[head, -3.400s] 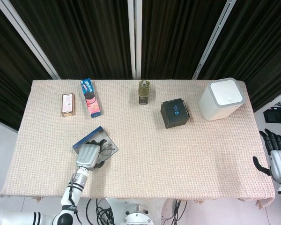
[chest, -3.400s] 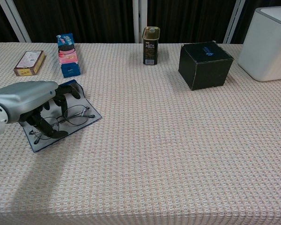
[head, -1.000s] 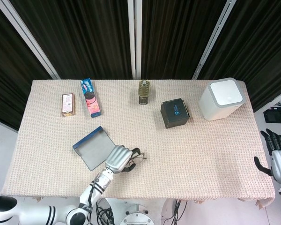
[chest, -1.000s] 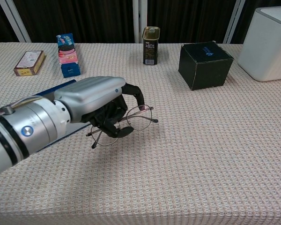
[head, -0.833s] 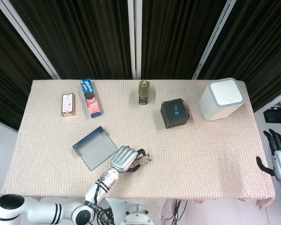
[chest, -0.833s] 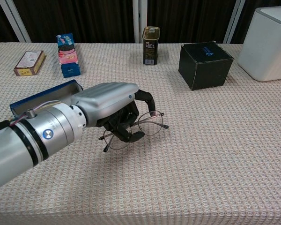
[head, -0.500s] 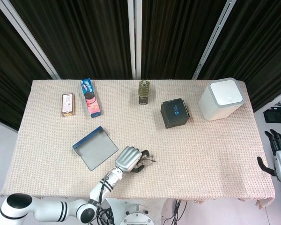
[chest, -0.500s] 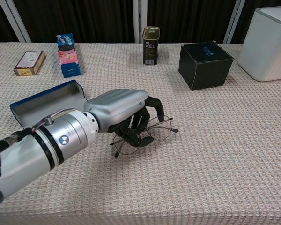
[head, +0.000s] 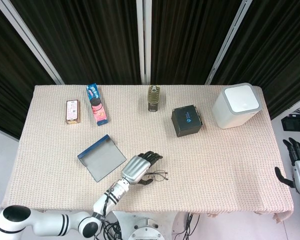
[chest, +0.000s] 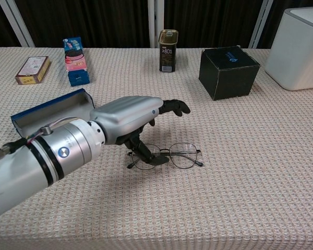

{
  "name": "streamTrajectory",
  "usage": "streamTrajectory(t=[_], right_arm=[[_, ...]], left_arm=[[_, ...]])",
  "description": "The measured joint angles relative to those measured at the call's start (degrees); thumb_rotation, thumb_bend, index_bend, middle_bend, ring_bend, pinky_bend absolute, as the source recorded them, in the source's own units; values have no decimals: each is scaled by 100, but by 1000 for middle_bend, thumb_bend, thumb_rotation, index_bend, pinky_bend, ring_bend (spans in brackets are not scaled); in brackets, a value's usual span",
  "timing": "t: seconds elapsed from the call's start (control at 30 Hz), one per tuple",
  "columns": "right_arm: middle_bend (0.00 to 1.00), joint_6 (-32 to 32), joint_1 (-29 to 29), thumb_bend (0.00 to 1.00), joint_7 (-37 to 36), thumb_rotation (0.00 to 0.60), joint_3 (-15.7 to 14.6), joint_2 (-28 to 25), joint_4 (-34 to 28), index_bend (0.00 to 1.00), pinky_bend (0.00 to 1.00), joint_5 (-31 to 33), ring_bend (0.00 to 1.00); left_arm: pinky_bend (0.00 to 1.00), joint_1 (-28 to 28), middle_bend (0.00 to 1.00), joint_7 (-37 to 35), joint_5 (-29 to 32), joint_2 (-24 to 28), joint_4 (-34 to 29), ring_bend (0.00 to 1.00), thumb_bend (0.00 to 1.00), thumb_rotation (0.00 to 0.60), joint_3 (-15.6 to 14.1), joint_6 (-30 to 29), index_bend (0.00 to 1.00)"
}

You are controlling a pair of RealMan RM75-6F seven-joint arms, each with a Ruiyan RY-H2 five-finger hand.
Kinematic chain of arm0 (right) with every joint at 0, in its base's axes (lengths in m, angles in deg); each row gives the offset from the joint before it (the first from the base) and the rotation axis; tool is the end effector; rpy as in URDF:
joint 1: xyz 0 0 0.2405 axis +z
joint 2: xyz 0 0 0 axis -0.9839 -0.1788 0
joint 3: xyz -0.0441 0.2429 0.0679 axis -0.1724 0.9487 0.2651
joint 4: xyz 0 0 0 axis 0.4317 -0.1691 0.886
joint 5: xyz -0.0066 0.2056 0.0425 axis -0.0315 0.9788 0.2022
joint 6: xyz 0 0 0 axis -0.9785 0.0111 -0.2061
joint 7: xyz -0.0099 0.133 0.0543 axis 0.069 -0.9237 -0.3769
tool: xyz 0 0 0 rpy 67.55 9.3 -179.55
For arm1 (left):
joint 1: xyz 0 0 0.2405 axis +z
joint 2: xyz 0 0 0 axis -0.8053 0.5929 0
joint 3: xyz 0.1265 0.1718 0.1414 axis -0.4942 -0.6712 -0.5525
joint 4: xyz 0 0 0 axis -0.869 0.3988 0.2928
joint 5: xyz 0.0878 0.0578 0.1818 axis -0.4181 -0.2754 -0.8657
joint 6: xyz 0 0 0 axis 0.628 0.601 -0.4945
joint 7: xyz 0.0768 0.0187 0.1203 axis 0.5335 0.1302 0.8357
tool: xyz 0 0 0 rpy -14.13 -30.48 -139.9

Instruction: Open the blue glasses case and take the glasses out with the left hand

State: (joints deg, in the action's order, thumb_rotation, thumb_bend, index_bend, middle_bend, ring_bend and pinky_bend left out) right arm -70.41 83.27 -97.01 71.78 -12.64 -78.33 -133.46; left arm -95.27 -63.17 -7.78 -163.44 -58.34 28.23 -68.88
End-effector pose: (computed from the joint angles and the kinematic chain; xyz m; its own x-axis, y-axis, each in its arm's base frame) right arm -0.3472 -0.1820 0.1842 0.3358 -0.0156 0.9418 -0.9352 0.1134 0.3354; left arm -0.0594 0.2567 -0.1038 0.3130 0.3644 0.8771 0.8354 -0.5449 -0.0718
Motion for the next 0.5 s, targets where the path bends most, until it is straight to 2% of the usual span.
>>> streamTrajectory(t=[0.17, 0.27, 0.37, 0.5], right_arm=[[0, -35, -12, 324, -4, 600, 4, -20, -13, 0, 0, -21, 0], [0, -78, -14, 324, 0, 600, 6, -14, -7, 0, 0, -67, 0], [0, -150, -14, 323, 25, 600, 6, 1, -2, 0, 0, -146, 0], [0, -265, -15, 321, 104, 600, -1, 23, -32, 0, 0, -275, 0]], left_arm=[[263, 124, 132, 84, -269, 355, -403, 83, 208, 600, 52, -463, 157], [221, 300, 132, 133, -517, 741, -659, 73, 208, 600, 69, -920, 169], [159, 552, 113, 115, -767, 1291, -845, 27, 208, 600, 50, -1359, 171], [66, 940, 22, -289, -1088, 2295, -932, 0, 208, 600, -116, -1743, 162]])
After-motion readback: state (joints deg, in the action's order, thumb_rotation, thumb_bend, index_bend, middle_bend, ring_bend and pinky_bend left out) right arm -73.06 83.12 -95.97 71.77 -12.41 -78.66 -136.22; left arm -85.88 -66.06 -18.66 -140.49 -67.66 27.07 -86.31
